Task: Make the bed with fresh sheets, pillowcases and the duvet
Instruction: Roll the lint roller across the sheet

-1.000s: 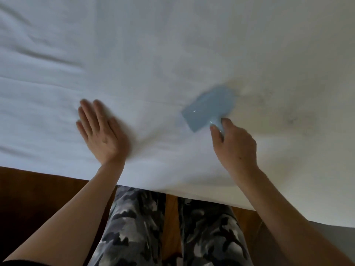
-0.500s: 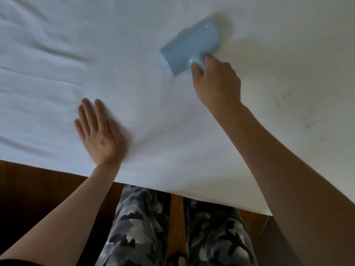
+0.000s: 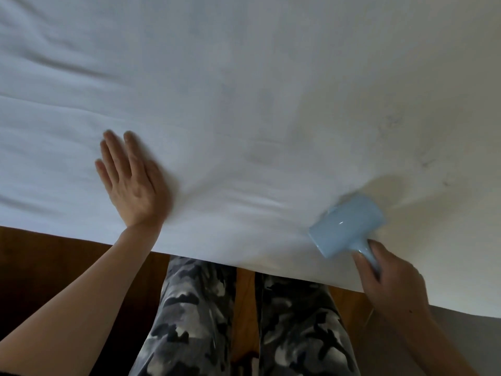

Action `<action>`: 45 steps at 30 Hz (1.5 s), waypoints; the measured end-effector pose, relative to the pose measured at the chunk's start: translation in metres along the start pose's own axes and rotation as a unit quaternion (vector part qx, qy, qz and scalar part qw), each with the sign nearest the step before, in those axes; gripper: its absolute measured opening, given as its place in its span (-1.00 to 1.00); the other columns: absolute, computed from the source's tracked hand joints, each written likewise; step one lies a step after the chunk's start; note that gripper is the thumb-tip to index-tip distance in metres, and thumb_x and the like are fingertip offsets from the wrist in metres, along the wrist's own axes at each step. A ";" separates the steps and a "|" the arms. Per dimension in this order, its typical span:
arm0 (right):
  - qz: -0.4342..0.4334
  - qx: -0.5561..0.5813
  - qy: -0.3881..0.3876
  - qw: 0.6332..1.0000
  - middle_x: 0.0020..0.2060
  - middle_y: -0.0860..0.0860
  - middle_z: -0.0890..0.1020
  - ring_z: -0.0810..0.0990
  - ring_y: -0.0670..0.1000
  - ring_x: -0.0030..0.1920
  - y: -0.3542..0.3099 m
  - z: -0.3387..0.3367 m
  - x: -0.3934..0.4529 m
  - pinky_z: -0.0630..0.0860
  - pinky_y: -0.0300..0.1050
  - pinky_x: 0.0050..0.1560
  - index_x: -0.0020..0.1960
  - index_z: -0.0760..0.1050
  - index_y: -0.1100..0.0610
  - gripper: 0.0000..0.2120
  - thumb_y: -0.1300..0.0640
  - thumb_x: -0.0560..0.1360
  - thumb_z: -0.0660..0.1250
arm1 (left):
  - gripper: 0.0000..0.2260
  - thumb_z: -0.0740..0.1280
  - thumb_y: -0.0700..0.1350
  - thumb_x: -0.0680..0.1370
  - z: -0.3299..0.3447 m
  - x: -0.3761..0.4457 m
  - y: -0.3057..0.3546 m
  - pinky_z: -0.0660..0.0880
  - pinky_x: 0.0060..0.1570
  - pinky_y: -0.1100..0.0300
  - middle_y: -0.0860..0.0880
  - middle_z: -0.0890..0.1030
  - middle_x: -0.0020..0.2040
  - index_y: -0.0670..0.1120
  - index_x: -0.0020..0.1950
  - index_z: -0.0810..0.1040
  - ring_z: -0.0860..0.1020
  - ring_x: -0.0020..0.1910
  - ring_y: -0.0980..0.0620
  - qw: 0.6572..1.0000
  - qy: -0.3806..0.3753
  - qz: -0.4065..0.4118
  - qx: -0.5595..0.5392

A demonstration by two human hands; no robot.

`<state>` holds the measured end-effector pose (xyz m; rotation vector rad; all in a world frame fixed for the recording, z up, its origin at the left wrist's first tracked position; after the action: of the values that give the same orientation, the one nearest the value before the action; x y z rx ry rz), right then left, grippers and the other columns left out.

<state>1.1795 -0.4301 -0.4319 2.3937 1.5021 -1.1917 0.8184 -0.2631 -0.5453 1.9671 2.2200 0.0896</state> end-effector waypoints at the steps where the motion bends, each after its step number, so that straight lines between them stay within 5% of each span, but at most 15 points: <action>1: -0.003 -0.001 0.002 1.000 -0.52 -0.17 0.38 0.37 -0.21 -0.57 0.006 -0.002 -0.006 0.26 -0.38 -0.54 -0.07 0.53 0.13 -0.60 -0.16 0.50 0.10 | -0.53 -0.03 -0.04 0.67 -0.001 0.000 0.005 -0.10 0.51 -0.06 -0.25 0.06 0.56 -0.13 0.57 0.06 0.01 0.55 -0.19 1.000 -0.008 0.030 -0.001; 5: -0.064 -0.055 -0.013 0.996 -0.41 -0.04 0.54 0.40 -0.11 -0.55 0.010 0.003 -0.010 0.28 -0.35 -0.52 0.00 0.57 0.18 -0.60 -0.10 0.47 0.14 | -0.51 -0.02 0.00 0.67 0.005 -0.007 0.027 -0.11 0.51 -0.03 -0.28 0.08 0.54 -0.17 0.56 0.08 0.02 0.54 -0.20 0.989 -0.025 0.148 -0.001; 12: -0.157 -0.134 -0.021 0.978 -0.45 0.03 0.53 0.52 0.14 -0.55 -0.058 0.035 0.045 0.20 -0.23 -0.56 -0.04 0.56 0.13 -0.62 -0.11 0.45 0.11 | -0.52 -0.01 -0.02 0.67 0.009 -0.007 0.028 -0.11 0.51 -0.01 -0.27 0.09 0.54 -0.15 0.56 0.08 0.04 0.54 -0.19 0.989 -0.025 0.143 0.005; 17: -0.233 -0.133 0.023 0.963 -0.51 0.01 0.45 0.39 0.11 -0.62 -0.137 0.059 0.082 -0.06 -0.33 -0.49 -0.13 0.50 0.16 -0.78 -0.01 0.46 0.33 | -0.53 -0.02 -0.01 0.66 0.006 -0.001 0.016 -0.11 0.51 0.00 -0.23 0.11 0.55 -0.12 0.56 0.11 0.06 0.54 -0.17 0.984 -0.041 0.170 0.015; 22: -0.265 -0.114 0.039 0.957 -0.49 -0.01 0.33 0.25 0.08 -0.57 -0.160 0.067 0.097 -0.07 -0.29 -0.46 -0.10 0.50 0.19 -0.77 0.00 0.48 0.36 | -0.51 -0.04 0.02 0.66 0.002 0.002 0.013 -0.06 0.50 -0.06 -0.22 0.12 0.55 -0.14 0.56 0.13 0.07 0.54 -0.17 0.982 -0.038 0.183 0.026; 30: -0.228 -0.100 0.024 0.968 -0.50 0.00 0.48 0.45 0.10 -0.60 -0.086 0.050 0.067 0.01 -0.31 -0.53 -0.16 0.50 0.13 -0.75 -0.04 0.40 0.43 | -0.49 -0.05 0.03 0.66 -0.003 -0.002 0.021 -0.18 0.51 -0.01 -0.20 0.01 0.57 -0.11 0.58 -0.01 -0.05 0.56 -0.13 0.985 -0.073 0.152 0.033; 34: -0.189 -0.096 0.021 0.977 -0.45 -0.04 0.51 0.51 0.03 -0.54 -0.034 0.037 0.049 0.11 -0.25 -0.51 -0.20 0.47 0.05 -0.71 -0.15 0.43 0.16 | -0.48 -0.06 0.06 0.66 -0.007 -0.009 0.048 -0.14 0.51 -0.07 -0.19 -0.01 0.58 -0.12 0.58 0.00 -0.07 0.56 -0.13 0.991 -0.075 0.111 0.028; 41: -0.133 0.029 0.014 0.991 -0.44 -0.08 0.49 0.47 -0.05 -0.53 0.044 0.020 0.007 0.28 -0.24 -0.57 -0.16 0.44 0.04 -0.72 -0.16 0.48 0.15 | -0.50 -0.03 0.02 0.66 0.007 -0.026 0.149 -0.15 0.51 -0.02 -0.22 0.06 0.56 -0.17 0.56 0.08 -0.01 0.55 -0.16 0.977 -0.080 0.197 0.003; 45: 0.003 0.169 0.000 0.986 -0.49 -0.12 0.43 0.47 -0.11 -0.47 0.087 0.009 -0.018 0.28 -0.31 -0.50 -0.19 0.33 -0.11 -0.82 -0.08 0.51 0.31 | -0.51 0.01 -0.03 0.66 0.019 -0.026 0.214 -0.16 0.51 -0.01 -0.25 0.07 0.55 -0.19 0.56 0.07 0.02 0.54 -0.21 0.961 -0.074 0.268 -0.009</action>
<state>1.2394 -0.4925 -0.4549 2.5962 1.3856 -1.5576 1.0339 -0.2631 -0.5270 2.4178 1.5403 0.0298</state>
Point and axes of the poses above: each hand's wrist, its own x-axis towards the middle knuckle, its own z-axis out of the palm, y = z × x, the point moved 1 cm from there along x, towards the middle knuckle
